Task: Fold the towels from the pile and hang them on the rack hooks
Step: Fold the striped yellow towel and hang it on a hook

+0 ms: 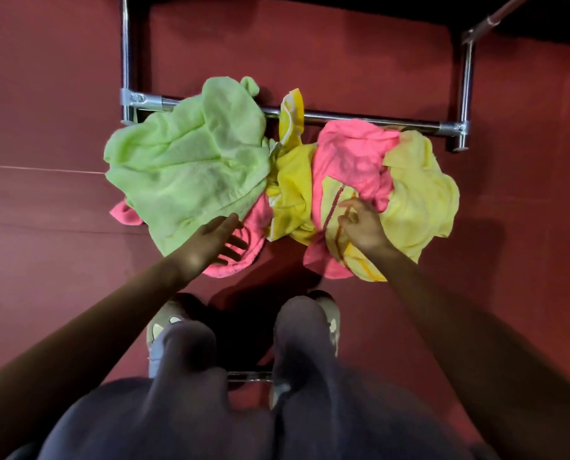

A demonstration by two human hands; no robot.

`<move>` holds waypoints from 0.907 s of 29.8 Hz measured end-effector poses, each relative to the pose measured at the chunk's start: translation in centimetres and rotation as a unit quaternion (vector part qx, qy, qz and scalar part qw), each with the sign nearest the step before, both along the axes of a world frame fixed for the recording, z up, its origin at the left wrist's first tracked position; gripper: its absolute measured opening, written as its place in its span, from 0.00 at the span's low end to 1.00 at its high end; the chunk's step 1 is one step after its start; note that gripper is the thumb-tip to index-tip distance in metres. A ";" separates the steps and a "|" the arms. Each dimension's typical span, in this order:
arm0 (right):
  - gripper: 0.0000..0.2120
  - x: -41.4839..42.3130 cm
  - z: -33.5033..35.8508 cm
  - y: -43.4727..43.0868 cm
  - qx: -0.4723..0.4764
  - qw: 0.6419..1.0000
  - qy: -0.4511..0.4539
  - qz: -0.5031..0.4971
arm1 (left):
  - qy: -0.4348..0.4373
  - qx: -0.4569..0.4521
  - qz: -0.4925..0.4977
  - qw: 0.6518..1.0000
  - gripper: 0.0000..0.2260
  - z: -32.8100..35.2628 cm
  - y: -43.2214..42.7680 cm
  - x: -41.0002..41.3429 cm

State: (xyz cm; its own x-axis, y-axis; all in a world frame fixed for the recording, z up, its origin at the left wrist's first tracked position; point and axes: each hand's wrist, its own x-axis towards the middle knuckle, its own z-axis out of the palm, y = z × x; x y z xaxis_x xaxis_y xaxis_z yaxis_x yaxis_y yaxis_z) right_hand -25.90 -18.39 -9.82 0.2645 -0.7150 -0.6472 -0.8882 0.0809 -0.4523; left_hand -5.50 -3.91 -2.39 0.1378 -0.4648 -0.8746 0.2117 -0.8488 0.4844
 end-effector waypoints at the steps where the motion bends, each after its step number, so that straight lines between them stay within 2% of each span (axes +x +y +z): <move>1: 0.15 0.3 -0.3 -0.6 -0.013 1.000 0.000 0.027 | 0.002 -0.003 0.007 1.000 0.14 -0.3 0.1 -0.1; 5: 0.23 2.5 -0.9 -2.9 -0.020 1.000 -0.008 0.023 | 0.014 -0.015 0.027 0.999 0.13 -0.9 0.1 -0.3; 9: 0.24 3.1 -1.8 -3.2 -0.023 0.995 0.066 0.075 | 0.020 -0.013 0.021 0.999 0.13 -1.0 0.2 -0.6; 13: 0.24 2.4 -1.5 -2.9 -0.006 0.993 0.081 0.081 | 0.016 -0.022 0.028 0.999 0.13 -0.1 0.0 -0.4; 14: 0.22 2.3 -1.3 -2.7 0.006 0.996 0.060 0.072 | 0.018 -0.023 0.032 0.999 0.13 0.1 -0.1 -0.3; 16: 0.08 1.9 -0.3 -2.1 0.015 0.999 -0.013 0.048 | 0.020 -0.026 0.030 0.999 0.13 0.8 -0.3 -0.2; 17: 0.09 1.7 0.3 -1.9 0.013 0.998 -0.046 0.037 | 0.019 -0.026 0.029 0.999 0.12 1.2 -0.3 -0.2; 18: 0.16 1.4 1.4 -1.6 0.011 0.997 -0.069 0.029 | 0.016 -0.028 0.022 0.999 0.12 2.0 -0.4 -0.2; 19: 0.19 1.4 3.4 -1.5 0.004 0.995 -0.093 0.028 | 0.010 -0.040 0.012 0.999 0.12 3.2 -0.6 -0.1; 20: 0.19 1.5 4.8 -1.1 0.012 0.994 -0.106 0.023 | 0.012 -0.041 0.007 0.999 0.12 3.7 -0.7 0.1; 23: 0.11 1.4 9.8 -0.7 0.006 0.988 -0.156 0.010 | 0.003 -0.065 -0.036 0.997 0.13 6.3 -1.5 0.5; 27: 0.05 1.4 19.1 -1.4 -0.021 0.970 -0.242 -0.021 | -0.021 -0.143 -0.073 0.987 0.12 12.4 -3.2 0.4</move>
